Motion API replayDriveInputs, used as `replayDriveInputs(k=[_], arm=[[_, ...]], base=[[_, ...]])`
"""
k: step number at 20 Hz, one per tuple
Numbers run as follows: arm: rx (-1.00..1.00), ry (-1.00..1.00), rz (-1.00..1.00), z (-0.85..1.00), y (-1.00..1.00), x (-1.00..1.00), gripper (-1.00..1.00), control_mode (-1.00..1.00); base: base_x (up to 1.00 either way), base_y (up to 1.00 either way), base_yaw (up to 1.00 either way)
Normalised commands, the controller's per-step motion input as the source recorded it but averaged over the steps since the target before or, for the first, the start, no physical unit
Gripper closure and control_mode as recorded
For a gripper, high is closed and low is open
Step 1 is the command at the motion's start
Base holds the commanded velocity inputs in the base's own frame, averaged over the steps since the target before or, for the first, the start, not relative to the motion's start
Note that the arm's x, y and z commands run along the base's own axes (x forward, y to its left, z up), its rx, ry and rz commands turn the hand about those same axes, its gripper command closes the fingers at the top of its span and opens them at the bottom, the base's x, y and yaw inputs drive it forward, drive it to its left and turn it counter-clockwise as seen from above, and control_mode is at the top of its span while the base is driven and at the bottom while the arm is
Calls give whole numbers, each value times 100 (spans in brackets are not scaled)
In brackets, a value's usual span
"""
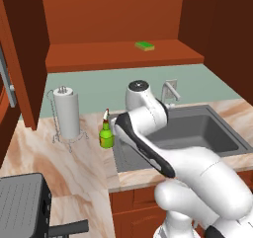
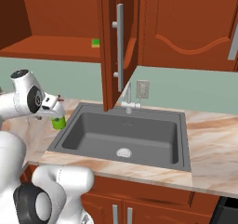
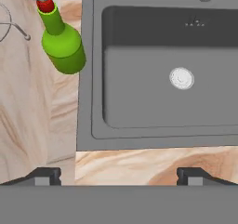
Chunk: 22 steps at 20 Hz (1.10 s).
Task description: Locate and retrieve the spray and sponge from the cabinet. Place them next to the sink.
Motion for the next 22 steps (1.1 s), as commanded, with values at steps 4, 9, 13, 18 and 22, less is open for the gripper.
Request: replayDriveInputs(k=[4, 9, 13, 18, 22], arm=[[0, -25, -13, 44, -13, -46, -100, -100], [5, -23, -10, 64, -16, -40, -100, -100], [3, -25, -2, 67, -19, -29, -100, -100], [-2, -11, 0, 62, -27, -24, -100, -100], [-6, -10, 1, 63, -26, -22, -100, -100]], base=[[0, 0, 0], [0, 0, 0], [0, 0, 0], [0, 0, 0], [0, 0, 0]])
